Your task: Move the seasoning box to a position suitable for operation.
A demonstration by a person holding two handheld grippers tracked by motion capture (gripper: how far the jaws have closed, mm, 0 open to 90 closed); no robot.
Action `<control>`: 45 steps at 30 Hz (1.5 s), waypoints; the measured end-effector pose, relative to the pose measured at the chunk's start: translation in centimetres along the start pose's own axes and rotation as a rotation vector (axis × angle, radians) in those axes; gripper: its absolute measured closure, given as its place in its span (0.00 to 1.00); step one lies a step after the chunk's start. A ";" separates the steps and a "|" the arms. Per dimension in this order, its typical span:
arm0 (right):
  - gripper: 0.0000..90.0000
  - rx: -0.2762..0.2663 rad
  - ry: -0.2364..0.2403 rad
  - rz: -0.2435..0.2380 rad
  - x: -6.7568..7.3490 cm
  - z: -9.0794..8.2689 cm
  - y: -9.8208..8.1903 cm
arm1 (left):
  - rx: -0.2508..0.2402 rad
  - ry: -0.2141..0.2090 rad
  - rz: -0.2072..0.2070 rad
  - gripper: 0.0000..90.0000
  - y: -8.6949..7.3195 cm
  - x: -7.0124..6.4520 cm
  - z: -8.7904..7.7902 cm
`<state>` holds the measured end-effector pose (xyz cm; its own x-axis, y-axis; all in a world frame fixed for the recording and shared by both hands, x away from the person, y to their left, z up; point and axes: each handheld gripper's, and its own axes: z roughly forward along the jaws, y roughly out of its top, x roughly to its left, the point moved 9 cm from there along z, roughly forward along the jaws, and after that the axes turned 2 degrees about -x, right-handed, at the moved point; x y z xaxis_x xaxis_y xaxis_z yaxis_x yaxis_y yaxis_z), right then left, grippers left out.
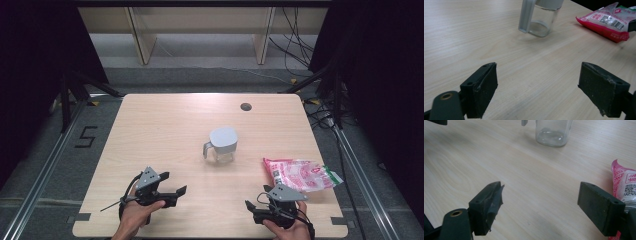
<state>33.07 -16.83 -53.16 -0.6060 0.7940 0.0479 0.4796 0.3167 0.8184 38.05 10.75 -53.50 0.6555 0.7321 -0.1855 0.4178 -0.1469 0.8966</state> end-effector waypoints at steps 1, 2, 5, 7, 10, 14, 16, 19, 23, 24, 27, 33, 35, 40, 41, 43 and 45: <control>0.22 -0.014 -0.006 -0.032 -0.3 0.1 0.2 | -0.003 0.002 -0.028 0.16 0.0 -0.1 0.1; 0.22 -0.018 -0.007 -0.035 -0.3 0.1 0.2 | -0.004 -0.003 -0.024 0.16 0.0 -0.1 0.2; 0.21 0.006 -0.007 -0.010 -0.2 0.0 0.0 | 0.009 0.035 0.018 0.16 -0.1 0.2 0.4; 0.20 -0.013 0.000 -0.002 -0.2 0.1 0.1 | 0.005 0.030 0.016 0.16 -0.1 0.2 0.5; 0.18 -0.030 -0.007 -0.031 -0.6 0.0 0.3 | 0.002 0.020 0.017 0.16 0.2 0.2 0.7; 0.17 -0.025 0.002 -0.009 -0.3 -0.1 0.3 | 0.000 0.022 0.023 0.17 0.5 0.2 0.9; 0.17 -0.023 0.012 0.000 -0.2 0.0 0.2 | 0.000 0.029 0.029 0.17 0.8 0.1 1.3; 0.17 -0.028 0.015 -0.014 -0.1 0.1 0.3 | 0.001 0.031 0.054 0.17 1.3 0.1 1.8; 0.17 -0.030 0.007 -0.009 -0.2 -0.1 0.3 | -0.010 0.051 0.075 0.21 2.0 0.4 2.4; 0.17 -0.043 0.000 -0.013 -0.4 -0.1 0.5 | -0.018 0.054 0.085 0.24 2.5 0.5 2.9; 0.17 -0.038 0.007 -0.010 -0.3 -0.1 0.4 | -0.034 0.057 0.097 0.26 3.3 0.7 3.7; 0.18 -0.030 0.004 0.024 0.0 0.0 0.3 | -0.025 0.063 0.109 0.31 4.3 1.0 6.3; 0.18 -0.032 0.003 0.013 -0.2 0.0 0.4 | -0.030 0.067 0.127 0.34 4.5 0.9 7.0; 0.18 -0.049 -0.007 -0.023 -0.6 0.0 0.6 | -0.029 0.067 0.152 0.42 5.2 0.9 8.7; 0.18 -0.050 -0.009 -0.025 -0.7 0.1 0.6 | -0.027 0.068 0.160 0.43 5.3 0.9 9.0; 0.18 -0.035 0.010 0.011 -0.3 0.1 0.4 | -0.027 0.065 0.165 0.46 5.5 0.8 9.5; 0.18 -0.027 0.000 0.012 -0.3 0.0 0.3 | -0.024 0.068 0.180 0.47 5.6 0.8 9.9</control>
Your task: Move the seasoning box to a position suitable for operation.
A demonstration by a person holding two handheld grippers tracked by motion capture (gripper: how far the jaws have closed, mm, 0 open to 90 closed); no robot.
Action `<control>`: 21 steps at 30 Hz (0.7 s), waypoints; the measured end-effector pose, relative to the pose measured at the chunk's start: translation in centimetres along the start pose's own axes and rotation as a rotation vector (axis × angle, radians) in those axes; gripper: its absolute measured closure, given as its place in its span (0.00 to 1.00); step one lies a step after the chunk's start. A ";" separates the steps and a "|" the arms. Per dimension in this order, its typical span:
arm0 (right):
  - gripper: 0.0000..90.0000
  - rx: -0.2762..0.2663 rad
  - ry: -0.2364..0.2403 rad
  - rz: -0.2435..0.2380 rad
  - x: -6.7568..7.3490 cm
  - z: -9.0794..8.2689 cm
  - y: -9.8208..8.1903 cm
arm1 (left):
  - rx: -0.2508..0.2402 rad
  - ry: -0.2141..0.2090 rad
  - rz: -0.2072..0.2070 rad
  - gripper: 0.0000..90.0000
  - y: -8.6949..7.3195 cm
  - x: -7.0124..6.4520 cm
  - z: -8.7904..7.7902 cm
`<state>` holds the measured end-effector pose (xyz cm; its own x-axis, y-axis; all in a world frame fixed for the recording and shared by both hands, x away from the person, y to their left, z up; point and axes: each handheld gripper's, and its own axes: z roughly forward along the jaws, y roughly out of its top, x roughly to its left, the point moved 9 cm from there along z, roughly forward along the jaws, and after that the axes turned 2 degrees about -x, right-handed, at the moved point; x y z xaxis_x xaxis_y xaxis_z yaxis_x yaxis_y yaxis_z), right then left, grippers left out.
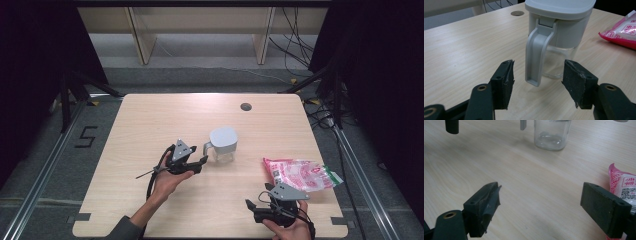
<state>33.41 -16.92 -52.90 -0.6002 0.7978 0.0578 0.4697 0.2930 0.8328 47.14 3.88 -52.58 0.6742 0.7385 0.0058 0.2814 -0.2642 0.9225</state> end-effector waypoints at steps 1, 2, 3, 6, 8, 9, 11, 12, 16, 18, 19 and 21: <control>0.18 -0.002 0.000 -0.015 -0.2 0.0 0.1 | 0.000 0.000 0.000 0.48 0.0 0.0 0.0; 0.18 -0.002 0.001 -0.016 -0.1 0.0 0.0 | 0.000 -0.005 0.003 0.50 0.1 -0.1 0.5; 0.18 -0.001 0.002 -0.017 -0.1 0.0 0.0 | 0.003 -0.002 0.014 0.51 0.1 0.0 0.6; 0.18 -0.001 0.003 -0.017 -0.1 0.1 0.1 | 0.010 -0.007 0.016 0.53 0.0 0.0 1.3; 0.18 -0.002 0.003 -0.016 -0.1 0.1 0.0 | 0.014 -0.002 0.025 0.56 -0.1 0.1 1.6; 0.19 -0.003 0.004 -0.018 -0.1 0.1 0.1 | 0.015 0.001 0.057 0.58 0.0 0.3 1.8; 0.19 -0.003 0.005 -0.019 -0.1 0.1 0.1 | 0.014 0.009 0.040 0.59 -0.1 0.4 2.0; 0.19 -0.001 0.006 -0.019 -0.1 0.1 0.0 | 0.004 0.005 0.037 0.65 0.0 0.4 2.2; 0.19 0.000 0.017 -0.036 0.0 0.3 0.0 | 0.002 -0.003 0.047 0.72 0.2 0.5 2.7; 0.19 0.010 0.016 -0.032 0.0 0.2 -0.1 | 0.002 -0.004 0.055 0.75 0.3 0.6 2.7; 0.19 0.012 0.016 -0.014 0.1 0.1 -0.1 | 0.000 0.007 0.067 0.75 0.3 0.6 2.9; 0.19 -0.001 0.026 -0.042 0.0 0.3 0.0 | -0.010 0.011 0.059 0.76 0.3 0.7 3.1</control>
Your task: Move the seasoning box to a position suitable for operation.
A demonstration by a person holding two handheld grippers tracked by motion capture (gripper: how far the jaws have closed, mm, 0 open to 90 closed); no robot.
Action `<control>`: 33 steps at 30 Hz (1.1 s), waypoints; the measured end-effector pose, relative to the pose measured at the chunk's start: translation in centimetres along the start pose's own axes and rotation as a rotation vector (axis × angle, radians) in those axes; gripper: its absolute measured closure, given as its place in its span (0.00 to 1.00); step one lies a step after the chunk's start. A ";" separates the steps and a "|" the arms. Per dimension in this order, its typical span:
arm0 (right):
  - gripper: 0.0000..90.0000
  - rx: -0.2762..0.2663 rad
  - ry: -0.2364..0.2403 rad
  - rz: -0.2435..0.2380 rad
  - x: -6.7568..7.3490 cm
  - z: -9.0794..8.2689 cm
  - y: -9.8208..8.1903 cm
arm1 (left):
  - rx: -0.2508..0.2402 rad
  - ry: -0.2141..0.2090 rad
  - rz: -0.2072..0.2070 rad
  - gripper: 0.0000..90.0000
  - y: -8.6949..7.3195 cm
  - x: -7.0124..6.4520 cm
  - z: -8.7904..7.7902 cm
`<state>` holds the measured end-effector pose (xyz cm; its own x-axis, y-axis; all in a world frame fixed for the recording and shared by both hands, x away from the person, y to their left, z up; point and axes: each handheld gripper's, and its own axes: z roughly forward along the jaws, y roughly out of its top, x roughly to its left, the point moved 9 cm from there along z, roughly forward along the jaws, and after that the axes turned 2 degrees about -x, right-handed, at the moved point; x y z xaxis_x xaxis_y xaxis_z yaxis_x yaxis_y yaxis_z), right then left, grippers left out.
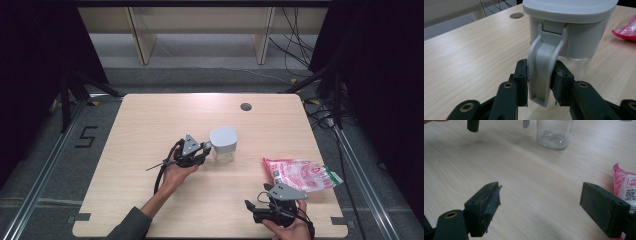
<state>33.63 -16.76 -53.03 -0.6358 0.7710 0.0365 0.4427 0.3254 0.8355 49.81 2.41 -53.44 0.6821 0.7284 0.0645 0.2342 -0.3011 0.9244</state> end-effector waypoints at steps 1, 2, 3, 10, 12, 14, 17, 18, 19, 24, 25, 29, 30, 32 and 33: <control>0.19 0.004 -0.006 0.002 0.0 0.0 -0.1 | 0.000 -0.002 -0.002 0.76 0.0 0.1 0.0; 0.19 0.004 -0.005 0.003 0.0 0.0 -0.1 | 0.000 0.002 0.000 0.76 0.0 0.3 0.0; 0.19 0.004 -0.005 0.003 0.0 0.0 -0.1 | 0.000 0.002 0.000 0.77 0.0 0.3 0.0; 0.20 0.019 -0.001 0.011 0.1 -0.1 -0.2 | -0.007 0.001 -0.011 0.78 0.0 1.0 0.4; 0.20 0.020 -0.003 0.008 0.1 -0.1 -0.2 | -0.013 -0.012 -0.015 0.78 0.0 0.9 0.4; 0.20 0.012 -0.005 0.010 0.1 -0.1 -0.1 | -0.009 -0.012 -0.012 0.78 0.0 0.9 0.2; 0.20 0.010 0.005 0.010 0.0 0.0 -0.1 | -0.009 -0.032 -0.015 0.78 -0.2 0.7 -0.1; 0.20 0.007 -0.004 0.022 0.1 -0.1 -0.1 | -0.006 -0.030 -0.010 0.78 -0.2 0.7 -0.3; 0.20 0.008 0.008 0.010 0.0 -0.1 -0.1 | -0.009 -0.041 -0.014 0.78 -0.3 0.5 -0.4; 0.20 -0.009 -0.010 -0.015 -0.3 -0.1 0.1 | 0.003 -0.068 0.001 0.78 -0.6 -0.3 -1.5; 0.20 -0.009 -0.010 -0.015 -0.3 -0.1 0.1 | 0.003 -0.068 0.001 0.78 -0.6 -0.3 -1.5; 0.20 0.008 -0.008 0.018 -0.1 -0.2 -0.1 | 0.005 -0.083 0.003 0.78 -1.0 -0.8 -2.4; 0.20 0.000 -0.004 -0.003 -0.2 -0.1 0.0 | 0.008 -0.085 0.020 0.78 -1.0 -0.8 -2.6; 0.20 0.004 -0.008 0.009 -0.2 -0.2 -0.1 | 0.002 -0.094 -0.005 0.78 -1.2 -1.1 -2.9; 0.20 0.006 -0.006 0.011 -0.1 -0.2 -0.1 | 0.005 -0.090 0.003 0.78 -1.3 -1.2 -3.1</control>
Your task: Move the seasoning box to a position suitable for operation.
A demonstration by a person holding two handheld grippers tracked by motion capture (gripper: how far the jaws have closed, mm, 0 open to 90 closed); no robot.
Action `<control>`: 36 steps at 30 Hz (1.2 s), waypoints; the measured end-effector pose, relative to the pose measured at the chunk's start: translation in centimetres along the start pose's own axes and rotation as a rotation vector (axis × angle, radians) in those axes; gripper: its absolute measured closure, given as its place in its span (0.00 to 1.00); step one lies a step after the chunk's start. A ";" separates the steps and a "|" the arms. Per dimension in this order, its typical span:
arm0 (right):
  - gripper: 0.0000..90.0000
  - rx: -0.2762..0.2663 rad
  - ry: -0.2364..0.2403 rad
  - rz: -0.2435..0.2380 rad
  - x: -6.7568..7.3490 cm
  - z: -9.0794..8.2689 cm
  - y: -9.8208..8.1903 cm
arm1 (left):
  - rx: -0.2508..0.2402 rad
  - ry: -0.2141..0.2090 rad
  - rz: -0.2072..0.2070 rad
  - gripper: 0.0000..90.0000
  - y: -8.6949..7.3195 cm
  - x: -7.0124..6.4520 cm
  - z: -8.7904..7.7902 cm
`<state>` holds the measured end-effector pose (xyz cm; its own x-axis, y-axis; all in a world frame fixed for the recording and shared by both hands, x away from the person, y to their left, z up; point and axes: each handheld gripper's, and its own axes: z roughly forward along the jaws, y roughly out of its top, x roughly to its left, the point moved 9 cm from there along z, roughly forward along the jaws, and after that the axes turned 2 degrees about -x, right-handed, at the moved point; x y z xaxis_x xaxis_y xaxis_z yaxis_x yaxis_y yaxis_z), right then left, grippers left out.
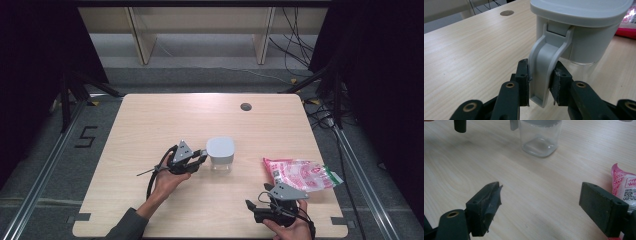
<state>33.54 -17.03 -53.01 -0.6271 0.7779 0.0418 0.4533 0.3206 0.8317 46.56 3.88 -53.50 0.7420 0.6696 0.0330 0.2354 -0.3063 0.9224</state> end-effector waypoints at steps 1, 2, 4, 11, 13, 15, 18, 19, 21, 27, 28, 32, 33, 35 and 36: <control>0.20 0.002 0.000 -0.002 0.0 0.0 0.0 | 0.003 -0.002 0.003 0.78 -0.1 -0.1 -0.2; 0.20 0.002 0.000 -0.002 0.0 0.0 0.0 | 0.003 -0.002 0.003 0.78 -0.1 -0.1 -0.2; 0.20 -0.005 0.001 -0.014 -0.2 0.0 0.1 | 0.000 -0.014 0.002 0.78 -0.2 -0.4 -0.6; 0.21 0.007 0.000 -0.003 0.0 0.0 -0.1 | -0.005 -0.025 0.007 0.78 -0.7 -1.2 -1.6; 0.21 0.006 0.000 -0.003 0.0 0.0 -0.1 | -0.003 -0.034 0.001 0.78 -0.8 -1.5 -1.9; 0.21 0.011 0.002 -0.003 -0.1 -0.1 -0.1 | -0.010 -0.035 0.017 0.78 -0.9 -1.6 -2.1; 0.21 0.014 0.000 0.006 0.0 -0.1 -0.1 | -0.005 -0.039 0.028 0.78 -1.0 -1.8 -2.5; 0.21 0.004 -0.004 -0.012 -0.2 0.0 -0.1 | -0.008 -0.037 0.008 0.78 -1.1 -1.9 -2.5; 0.21 0.000 -0.006 -0.012 -0.1 0.0 0.0 | -0.007 -0.041 0.016 0.78 -1.1 -2.0 -2.7; 0.21 -0.003 -0.004 -0.017 -0.1 0.1 0.0 | -0.008 -0.039 0.019 0.78 -1.3 -1.9 -3.1; 0.21 -0.001 -0.003 -0.021 -0.2 0.1 -0.1 | -0.009 -0.045 0.015 0.78 -1.4 -2.0 -3.1; 0.21 0.010 0.000 -0.001 0.0 0.1 -0.2 | -0.011 -0.040 0.015 0.78 -1.4 -2.0 -3.4; 0.21 -0.001 0.006 -0.018 -0.1 0.2 -0.1 | -0.009 -0.048 0.014 0.78 -1.5 -2.1 -3.4; 0.21 -0.003 0.005 -0.029 -0.3 0.2 -0.1 | -0.011 -0.047 0.015 0.78 -1.5 -2.1 -3.5; 0.21 0.001 0.000 -0.029 -0.3 0.1 -0.1 | -0.013 -0.049 0.016 0.78 -1.5 -2.1 -3.6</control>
<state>33.76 -17.26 -53.15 -0.6400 0.7682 0.0180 0.4358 0.3436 0.8319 42.38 5.36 -53.62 0.7754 0.6309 0.0292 0.2154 -0.3076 0.9268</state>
